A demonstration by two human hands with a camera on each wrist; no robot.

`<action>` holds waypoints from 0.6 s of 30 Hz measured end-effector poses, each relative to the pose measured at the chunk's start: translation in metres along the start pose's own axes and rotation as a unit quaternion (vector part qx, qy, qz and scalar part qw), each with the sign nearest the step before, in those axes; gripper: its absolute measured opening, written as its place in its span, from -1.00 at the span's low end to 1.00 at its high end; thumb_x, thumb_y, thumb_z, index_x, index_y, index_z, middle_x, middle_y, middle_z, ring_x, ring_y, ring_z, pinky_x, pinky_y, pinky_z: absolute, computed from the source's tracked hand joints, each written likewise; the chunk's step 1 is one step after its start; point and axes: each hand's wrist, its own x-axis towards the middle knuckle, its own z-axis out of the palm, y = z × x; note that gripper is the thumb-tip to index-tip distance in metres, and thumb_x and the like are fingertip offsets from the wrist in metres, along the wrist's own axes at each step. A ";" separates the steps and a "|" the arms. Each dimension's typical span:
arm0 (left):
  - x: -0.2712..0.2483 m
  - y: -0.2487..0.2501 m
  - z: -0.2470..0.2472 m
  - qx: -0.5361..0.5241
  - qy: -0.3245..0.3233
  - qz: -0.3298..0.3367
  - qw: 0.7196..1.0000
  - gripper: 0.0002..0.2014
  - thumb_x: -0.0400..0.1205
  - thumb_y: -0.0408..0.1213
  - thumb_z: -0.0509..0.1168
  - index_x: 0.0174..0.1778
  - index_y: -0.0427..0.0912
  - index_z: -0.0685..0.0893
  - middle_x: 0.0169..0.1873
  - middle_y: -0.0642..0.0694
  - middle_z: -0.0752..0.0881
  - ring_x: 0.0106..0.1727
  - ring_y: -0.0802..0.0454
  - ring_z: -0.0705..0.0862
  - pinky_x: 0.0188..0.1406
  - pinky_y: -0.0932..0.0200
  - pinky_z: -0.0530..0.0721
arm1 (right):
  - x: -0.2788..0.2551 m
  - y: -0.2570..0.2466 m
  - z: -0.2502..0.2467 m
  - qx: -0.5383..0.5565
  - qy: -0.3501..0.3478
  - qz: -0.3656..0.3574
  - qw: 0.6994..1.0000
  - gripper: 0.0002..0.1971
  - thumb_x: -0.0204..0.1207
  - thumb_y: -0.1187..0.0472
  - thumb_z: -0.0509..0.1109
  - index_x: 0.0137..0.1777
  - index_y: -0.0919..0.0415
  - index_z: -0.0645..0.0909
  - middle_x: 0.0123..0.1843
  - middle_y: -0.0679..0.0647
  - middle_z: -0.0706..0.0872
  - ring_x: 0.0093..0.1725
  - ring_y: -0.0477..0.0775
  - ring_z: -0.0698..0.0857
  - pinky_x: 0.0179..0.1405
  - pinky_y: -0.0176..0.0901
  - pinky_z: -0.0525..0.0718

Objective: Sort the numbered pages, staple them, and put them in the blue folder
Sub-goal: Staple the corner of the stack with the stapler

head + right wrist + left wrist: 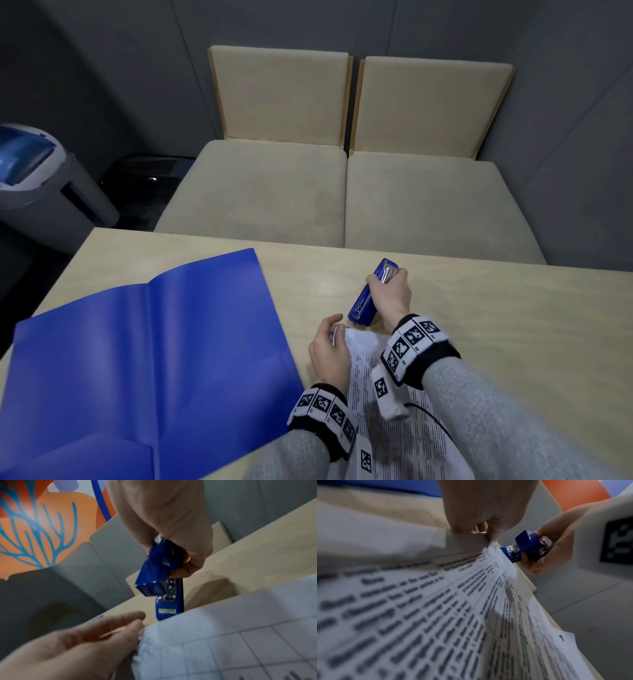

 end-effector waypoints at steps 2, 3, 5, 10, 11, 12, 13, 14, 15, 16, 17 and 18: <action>0.000 0.002 0.000 0.004 -0.003 0.004 1.000 -0.81 0.66 -0.28 0.22 0.05 0.10 0.67 -0.26 0.17 0.69 -0.24 0.30 0.61 -0.36 0.48 0.47 | -0.002 0.002 0.005 -0.049 -0.017 -0.001 0.999 -0.65 0.53 0.17 0.31 0.21 0.32 0.35 0.05 0.24 0.61 0.00 0.29 0.64 0.01 0.05 0.63; 0.001 0.003 0.000 0.004 -0.003 0.007 1.000 -0.81 0.66 -0.28 0.23 0.05 0.08 0.68 -0.27 0.15 0.69 -0.23 0.29 0.61 -0.36 0.50 0.46 | -0.003 0.003 0.008 -0.072 -0.026 -0.001 0.997 -0.66 0.54 0.16 0.29 0.21 0.33 0.34 0.04 0.26 0.62 0.02 0.31 0.66 0.03 0.08 0.64; 0.001 0.005 0.001 0.002 0.002 0.014 1.000 -0.81 0.66 -0.30 0.23 0.06 0.04 0.69 -0.27 0.11 0.70 -0.25 0.26 0.61 -0.36 0.53 0.46 | -0.007 0.005 0.012 -0.108 -0.043 -0.007 0.993 -0.67 0.57 0.16 0.25 0.22 0.33 0.31 0.04 0.28 0.64 0.03 0.34 0.66 0.02 0.08 0.63; 0.000 0.007 -0.001 0.010 0.005 0.011 1.000 -0.80 0.68 -0.29 0.21 0.10 0.00 0.70 -0.20 0.06 0.74 -0.20 0.28 0.63 -0.25 0.32 0.53 | -0.011 0.000 0.016 -0.160 -0.063 -0.017 0.985 -0.64 0.60 0.14 0.21 0.27 0.34 0.29 0.11 0.33 0.66 0.07 0.35 0.65 -0.06 -0.04 0.51; 0.001 0.007 -0.001 0.013 0.004 0.011 1.000 -0.80 0.68 -0.28 0.21 0.11 0.00 0.70 -0.19 0.05 0.74 -0.20 0.28 0.62 -0.25 0.31 0.52 | -0.011 -0.002 0.016 -0.173 -0.063 -0.016 0.983 -0.64 0.60 0.14 0.20 0.28 0.34 0.28 0.12 0.33 0.66 0.09 0.35 0.65 -0.07 -0.05 0.50; 0.000 0.007 -0.001 0.018 0.003 0.010 1.000 -0.80 0.68 -0.28 0.20 0.11 0.00 0.69 -0.19 0.06 0.73 -0.22 0.28 0.61 -0.27 0.30 0.51 | -0.011 -0.004 0.015 -0.185 -0.062 -0.015 0.981 -0.64 0.60 0.13 0.19 0.28 0.34 0.28 0.13 0.32 0.66 0.10 0.35 0.64 -0.06 -0.05 0.49; 0.000 0.008 -0.002 0.024 0.002 0.008 1.000 -0.80 0.68 -0.27 0.20 0.11 0.01 0.69 -0.19 0.07 0.72 -0.25 0.31 0.59 -0.28 0.30 0.50 | -0.011 -0.005 0.015 -0.195 -0.062 -0.014 0.979 -0.64 0.60 0.11 0.19 0.28 0.33 0.28 0.14 0.31 0.66 0.11 0.35 0.64 -0.03 -0.03 0.51; 0.001 0.008 -0.001 0.028 0.002 0.006 1.000 -0.80 0.68 -0.27 0.20 0.12 0.01 0.69 -0.20 0.08 0.72 -0.28 0.32 0.58 -0.30 0.29 0.49 | -0.011 -0.006 0.015 -0.206 -0.063 -0.012 0.977 -0.63 0.60 0.10 0.18 0.28 0.32 0.28 0.15 0.30 0.66 0.12 0.35 0.64 0.01 -0.01 0.53; 0.001 0.009 -0.001 0.031 0.004 0.004 0.999 -0.80 0.68 -0.26 0.20 0.11 0.01 0.69 -0.20 0.08 0.71 -0.29 0.32 0.57 -0.32 0.28 0.48 | -0.011 -0.007 0.015 -0.218 -0.064 -0.009 0.974 -0.63 0.59 0.09 0.18 0.28 0.31 0.29 0.15 0.29 0.66 0.13 0.35 0.63 0.06 0.02 0.55; 0.001 0.008 -0.001 0.036 0.006 0.001 0.999 -0.81 0.68 -0.26 0.20 0.11 0.02 0.69 -0.20 0.07 0.72 -0.29 0.28 0.58 -0.34 0.28 0.47 | -0.012 -0.007 0.016 -0.234 -0.065 -0.008 0.970 -0.62 0.59 0.09 0.18 0.29 0.30 0.29 0.16 0.28 0.66 0.14 0.35 0.63 0.12 0.04 0.56; 0.001 0.008 0.000 0.040 0.009 -0.002 0.999 -0.81 0.68 -0.26 0.20 0.10 0.02 0.69 -0.21 0.07 0.72 -0.29 0.23 0.59 -0.35 0.27 0.46 | -0.013 -0.007 0.017 -0.250 -0.066 -0.008 0.966 -0.62 0.59 0.08 0.18 0.30 0.29 0.29 0.17 0.28 0.67 0.15 0.35 0.63 0.16 0.06 0.56; 0.001 0.007 0.001 0.039 0.013 -0.002 0.999 -0.81 0.68 -0.27 0.20 0.08 0.00 0.70 -0.22 0.05 0.73 -0.29 0.17 0.60 -0.35 0.25 0.47 | -0.013 -0.006 0.017 -0.261 -0.066 -0.008 0.963 -0.61 0.58 0.08 0.18 0.30 0.29 0.29 0.17 0.27 0.67 0.16 0.35 0.63 0.19 0.08 0.55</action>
